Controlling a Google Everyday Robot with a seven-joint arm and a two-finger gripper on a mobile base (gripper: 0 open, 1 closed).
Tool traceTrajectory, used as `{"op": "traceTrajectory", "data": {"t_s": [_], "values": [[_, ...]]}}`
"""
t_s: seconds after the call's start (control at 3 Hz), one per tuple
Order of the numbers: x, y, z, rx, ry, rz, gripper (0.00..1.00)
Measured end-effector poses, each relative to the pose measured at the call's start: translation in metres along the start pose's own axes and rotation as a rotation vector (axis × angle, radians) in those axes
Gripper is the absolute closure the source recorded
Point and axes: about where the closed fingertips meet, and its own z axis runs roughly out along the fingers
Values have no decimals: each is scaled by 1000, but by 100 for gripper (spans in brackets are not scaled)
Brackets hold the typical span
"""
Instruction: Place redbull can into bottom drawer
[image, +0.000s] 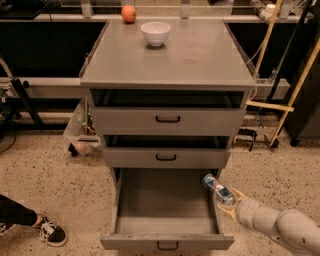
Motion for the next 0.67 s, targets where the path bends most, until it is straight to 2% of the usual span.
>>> {"op": "traceTrajectory", "data": {"t_s": [0.33, 0.67], "values": [[38, -14, 56, 49, 44, -2, 100], [94, -21, 153, 101, 109, -9, 100]]}}
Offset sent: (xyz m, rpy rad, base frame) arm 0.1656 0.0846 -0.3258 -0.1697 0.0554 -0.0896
